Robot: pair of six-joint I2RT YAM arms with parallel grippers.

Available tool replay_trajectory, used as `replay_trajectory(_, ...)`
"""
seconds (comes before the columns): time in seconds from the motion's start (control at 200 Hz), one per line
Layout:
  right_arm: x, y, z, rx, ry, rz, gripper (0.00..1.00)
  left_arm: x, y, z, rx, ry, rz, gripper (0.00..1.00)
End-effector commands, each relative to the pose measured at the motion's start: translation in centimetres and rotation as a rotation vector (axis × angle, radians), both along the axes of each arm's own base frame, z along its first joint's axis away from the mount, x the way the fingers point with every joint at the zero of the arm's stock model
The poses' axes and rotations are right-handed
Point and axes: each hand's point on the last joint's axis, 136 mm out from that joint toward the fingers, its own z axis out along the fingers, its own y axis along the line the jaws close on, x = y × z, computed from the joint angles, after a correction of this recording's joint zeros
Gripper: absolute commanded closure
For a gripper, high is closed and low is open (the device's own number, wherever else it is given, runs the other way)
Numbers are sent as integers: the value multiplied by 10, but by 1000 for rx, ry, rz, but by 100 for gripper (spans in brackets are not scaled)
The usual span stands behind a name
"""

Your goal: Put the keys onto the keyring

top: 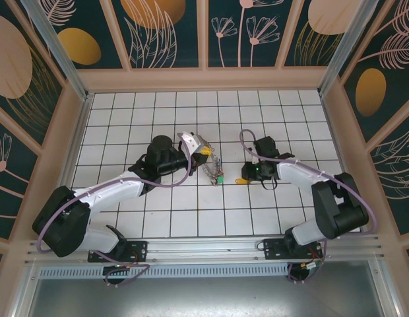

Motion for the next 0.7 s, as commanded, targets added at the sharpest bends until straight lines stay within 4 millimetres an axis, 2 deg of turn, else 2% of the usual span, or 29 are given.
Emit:
replay_trajectory(0.0, 11, -5, 24, -18, -93, -33, 73, 1, -4, 33, -78, -82, -5, 100)
replay_trajectory(0.09, 20, -14, 49, -27, -200, -83, 72, 1, -5, 33, -76, -85, -5, 100)
replay_trajectory(0.2, 28, -21, 91, -1, -365, -118, 67, 3, -4, 33, -75, -89, 2, 100)
replay_trajectory(0.26, 30, -24, 113, 34, -454, -147, 62, 4, -4, 33, -76, -91, 7, 100)
replay_trajectory(0.305, 31, -27, 123, 66, -502, -166, 53, 4, -4, 34, -80, -91, 9, 100)
replay_trajectory(0.34, 30, -29, 130, 93, -539, -171, 50, 4, -4, 34, -82, -92, 10, 100)
replay_trajectory(0.48, 30, -37, 138, 252, -592, -204, 41, 6, -4, 37, -86, -99, 15, 100)
replay_trajectory(0.5, 29, -38, 137, 284, -589, -215, 36, 7, -4, 38, -87, -99, 16, 100)
replay_trajectory(0.505, 29, -39, 137, 298, -584, -229, 28, 6, -4, 37, -86, -99, 16, 100)
replay_trajectory(0.52, 29, -42, 135, 316, -573, -251, 19, 6, -4, 38, -87, -100, 16, 100)
replay_trajectory(0.546, 29, -45, 132, 343, -555, -279, 11, 7, -4, 38, -86, -99, 16, 100)
replay_trajectory(0.691, 32, -71, 104, 344, -431, -398, 9, 6, -3, 37, -86, -98, 19, 100)
